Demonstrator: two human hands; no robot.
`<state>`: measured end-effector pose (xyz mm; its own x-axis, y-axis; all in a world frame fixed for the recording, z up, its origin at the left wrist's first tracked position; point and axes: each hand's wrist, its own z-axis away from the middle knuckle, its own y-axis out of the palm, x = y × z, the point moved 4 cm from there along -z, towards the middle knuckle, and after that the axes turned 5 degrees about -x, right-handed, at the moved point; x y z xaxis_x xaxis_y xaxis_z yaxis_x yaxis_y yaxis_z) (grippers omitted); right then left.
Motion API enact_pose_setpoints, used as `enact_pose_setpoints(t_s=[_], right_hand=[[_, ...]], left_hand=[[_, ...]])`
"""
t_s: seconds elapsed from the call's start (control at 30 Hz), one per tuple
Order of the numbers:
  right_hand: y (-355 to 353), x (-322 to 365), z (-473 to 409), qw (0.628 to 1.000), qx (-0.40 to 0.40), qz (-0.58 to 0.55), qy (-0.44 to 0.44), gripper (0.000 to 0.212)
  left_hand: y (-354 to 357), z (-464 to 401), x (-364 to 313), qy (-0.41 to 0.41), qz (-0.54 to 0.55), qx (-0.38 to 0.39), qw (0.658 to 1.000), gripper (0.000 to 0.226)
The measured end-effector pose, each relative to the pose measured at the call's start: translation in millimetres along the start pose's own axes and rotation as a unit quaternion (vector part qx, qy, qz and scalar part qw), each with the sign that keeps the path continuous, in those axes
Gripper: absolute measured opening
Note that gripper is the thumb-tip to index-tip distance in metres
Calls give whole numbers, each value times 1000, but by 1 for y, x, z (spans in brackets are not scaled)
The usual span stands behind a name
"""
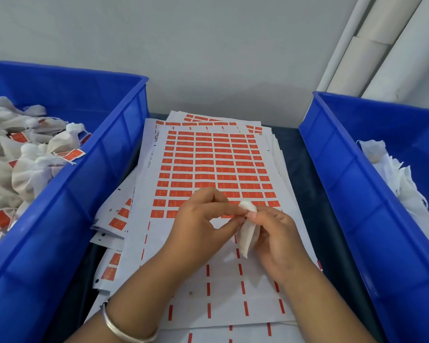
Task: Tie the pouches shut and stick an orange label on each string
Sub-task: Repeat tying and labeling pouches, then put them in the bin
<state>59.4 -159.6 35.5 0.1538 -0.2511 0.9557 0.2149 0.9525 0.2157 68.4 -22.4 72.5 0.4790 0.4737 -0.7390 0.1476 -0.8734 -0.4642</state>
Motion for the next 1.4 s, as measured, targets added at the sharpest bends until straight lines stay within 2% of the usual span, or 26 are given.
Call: enact_pose_setpoints(t_s=[0.2,0.37,0.47,0.63,0.8,0.9,1.13,1.23,1.4], right_hand=[[1,0,1,1000,6,15,13,28],[3,0,2,999,6,38,16,27],[3,1,2,999,2,53,5,27],[-2,2,0,1000,-5,29,11,21],[-1,1,0,1000,4,24,6,24],[-2,1,-1,999,-5,33,7,19],[2,2,0,999,10,46,-11,25],[3,3,0,999,20,33,-14,13],[-1,-5,-7,996,-12,82,-40,17]], left_hand=[[-3,0,-5,85,-77,-17,993,25],[4,1,3,34,-91,31,995,11],[6,3,7,5,-95,55,994,15],[-5,1,12,-59,-73,27,995,9],[0,2,4,-12,-76,54,996,21],[2,1,4,4,-106,40,994,25],[-1,0,4,21,-131,-9,991,15],[-1,0,5,9,-144,-11,989,11],[1,-2,12,-33,-146,-13,989,11]])
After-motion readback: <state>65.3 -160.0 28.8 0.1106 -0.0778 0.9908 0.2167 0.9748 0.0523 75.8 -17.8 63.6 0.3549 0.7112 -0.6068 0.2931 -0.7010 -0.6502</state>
